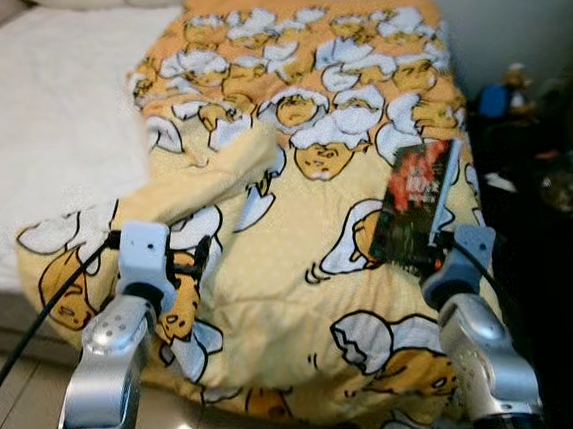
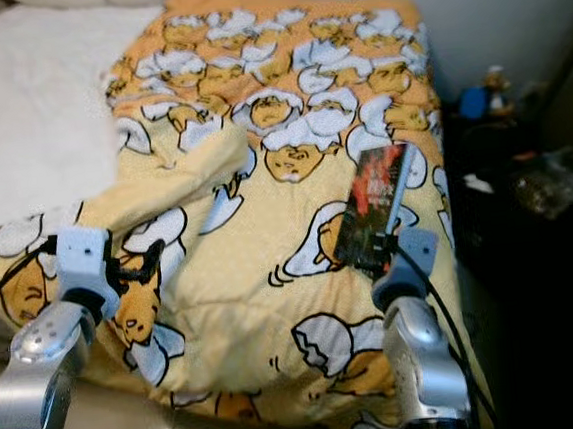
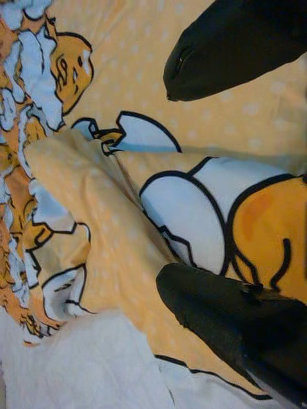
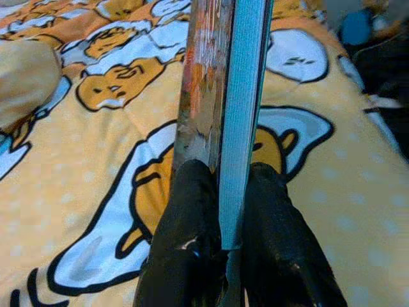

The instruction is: Clean up the room

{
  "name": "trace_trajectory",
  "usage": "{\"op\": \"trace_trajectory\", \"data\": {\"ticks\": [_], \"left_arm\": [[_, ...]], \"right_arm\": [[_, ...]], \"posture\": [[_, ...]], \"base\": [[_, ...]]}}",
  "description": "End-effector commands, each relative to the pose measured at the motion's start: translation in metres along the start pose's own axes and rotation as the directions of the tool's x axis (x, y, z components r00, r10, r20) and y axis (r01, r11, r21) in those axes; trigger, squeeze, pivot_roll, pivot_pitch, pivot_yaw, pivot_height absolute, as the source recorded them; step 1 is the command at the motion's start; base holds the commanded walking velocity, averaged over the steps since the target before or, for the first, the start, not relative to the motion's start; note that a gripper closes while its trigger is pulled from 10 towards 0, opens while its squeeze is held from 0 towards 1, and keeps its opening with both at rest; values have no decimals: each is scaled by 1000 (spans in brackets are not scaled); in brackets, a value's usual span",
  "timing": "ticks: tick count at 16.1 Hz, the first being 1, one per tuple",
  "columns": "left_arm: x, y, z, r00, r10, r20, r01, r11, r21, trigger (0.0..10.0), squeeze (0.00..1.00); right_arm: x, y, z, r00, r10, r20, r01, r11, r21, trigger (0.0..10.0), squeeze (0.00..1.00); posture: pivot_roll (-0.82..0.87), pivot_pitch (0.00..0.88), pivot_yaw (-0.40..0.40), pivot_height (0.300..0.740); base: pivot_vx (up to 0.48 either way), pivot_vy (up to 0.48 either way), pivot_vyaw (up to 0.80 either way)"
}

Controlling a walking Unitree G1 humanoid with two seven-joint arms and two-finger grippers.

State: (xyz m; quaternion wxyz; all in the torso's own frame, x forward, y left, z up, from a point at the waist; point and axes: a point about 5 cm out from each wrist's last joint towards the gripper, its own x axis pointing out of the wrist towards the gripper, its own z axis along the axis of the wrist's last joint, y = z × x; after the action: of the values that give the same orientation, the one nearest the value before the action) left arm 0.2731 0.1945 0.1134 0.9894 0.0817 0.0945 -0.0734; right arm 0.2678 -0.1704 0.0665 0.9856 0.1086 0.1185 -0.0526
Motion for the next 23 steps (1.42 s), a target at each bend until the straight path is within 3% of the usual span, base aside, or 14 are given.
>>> {"op": "trace_trajectory", "data": {"ticks": [1, 5, 9, 17, 19, 23], "left_arm": [[0, 6, 0, 1000, 22, -5, -22, 1000, 11, 10000, 0], [3, 5, -1, 1000, 20, -6, -20, 1000, -1, 10000, 0], [8, 8, 6, 1000, 13, 4, -13, 1000, 20, 10000, 0], [10, 13, 10, 999, 30, 13, -30, 999, 22, 10000, 0], [10, 11, 7, 1000, 24, 4, -24, 1000, 18, 10000, 0], [10, 12, 9, 1000, 23, 3, -23, 999, 28, 10000, 0]], "right_arm": [[1, 9, 8, 998, 49, 32, -48, 998, -35, 10000, 0], [7, 5, 12, 999, 33, 42, -31, 998, -46, 10000, 0], [11, 19, 9, 996, 88, 35, -85, 994, -67, 10000, 0], [15, 19, 11, 993, 109, 47, -106, 991, -76, 10000, 0], [15, 14, 11, 996, 75, 42, -74, 997, -27, 10000, 0], [14, 19, 8, 996, 89, 32, -88, 996, -24, 10000, 0]], "posture": [[54, 0, -6, 740], [41, 0, 7, 740], [62, 0, 14, 740], [65, 0, 10, 740], [69, 0, 18, 740], [79, 0, 21, 740]], "base": [[0, 315, -800], [0, 310, -800], [0, 308, 0], [0, 304, 0], [0, 381, 0], [0, 385, -552]]}}
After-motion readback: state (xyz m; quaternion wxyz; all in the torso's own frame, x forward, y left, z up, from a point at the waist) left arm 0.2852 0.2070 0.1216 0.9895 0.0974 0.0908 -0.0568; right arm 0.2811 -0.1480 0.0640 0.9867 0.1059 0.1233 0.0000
